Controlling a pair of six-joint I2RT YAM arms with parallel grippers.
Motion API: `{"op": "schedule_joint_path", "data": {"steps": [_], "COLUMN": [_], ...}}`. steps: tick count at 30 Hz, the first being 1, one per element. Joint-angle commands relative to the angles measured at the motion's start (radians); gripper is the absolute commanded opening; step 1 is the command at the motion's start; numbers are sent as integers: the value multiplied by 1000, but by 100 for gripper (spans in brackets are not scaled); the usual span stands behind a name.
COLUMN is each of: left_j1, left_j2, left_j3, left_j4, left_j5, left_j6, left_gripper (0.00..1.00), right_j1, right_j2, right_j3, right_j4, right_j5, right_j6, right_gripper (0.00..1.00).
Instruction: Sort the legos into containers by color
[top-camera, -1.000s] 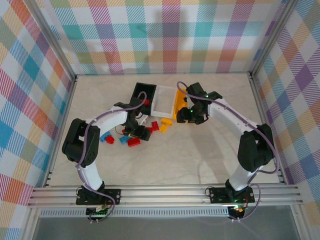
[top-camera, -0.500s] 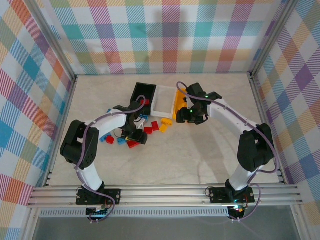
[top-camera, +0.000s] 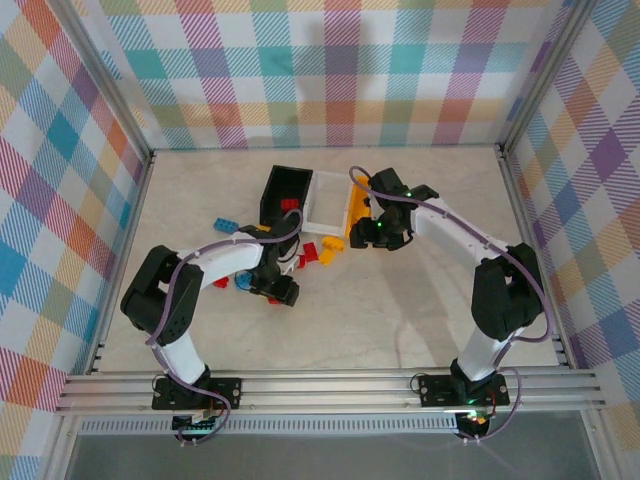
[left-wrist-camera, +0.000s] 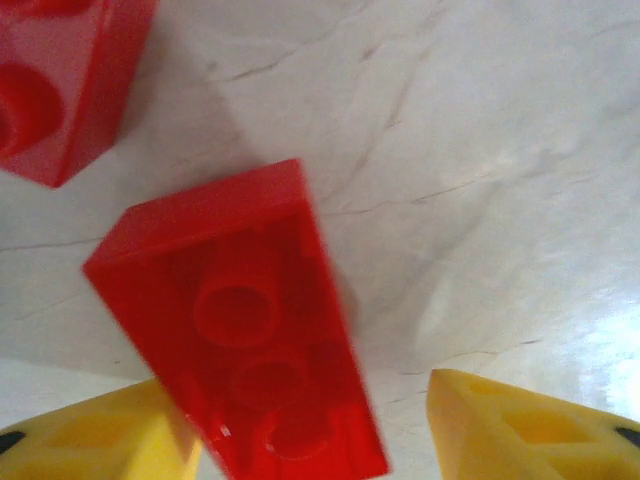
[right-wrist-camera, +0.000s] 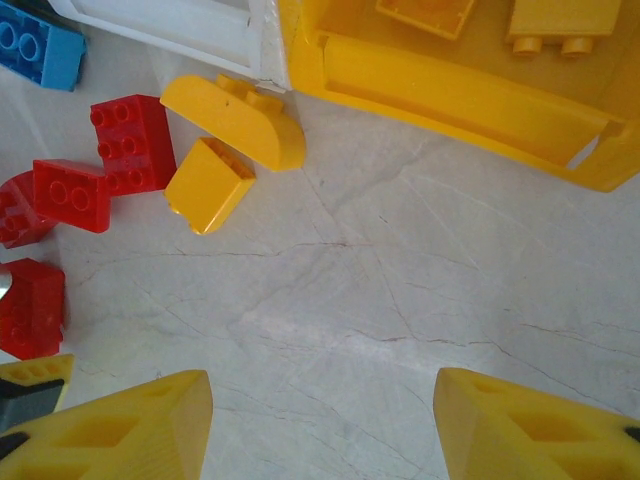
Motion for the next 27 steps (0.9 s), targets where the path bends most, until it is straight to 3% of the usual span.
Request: {"op": "schedule_joint_path", "data": {"steps": [1,5,11,16,27], "left_j1": [-4,-4,-4,-4,-4], "left_j2": [-1,19,66,92,-15], "left_j3": [-2,24,60,73,68], "left_j4": [15,19,41,43,-29], "left_j5": [-100,-138,-97,-83,-35], "left_j6": [-57,-107,-144,-148,-158], "left_gripper": [57,56,56,41,31], "right_j1": [7,7,6,7,7], "right_j2": [-23,-36,-42,-43,-60], "right_j3": [-17,-28,-37,-36,-68], "right_j4": [8,9,11,13,11], "right_j5": [-8,-10,-8,-8,-1], "right_j6": [15,13,5,-3,-28], "right_gripper": [61,61,61,61,61]}}
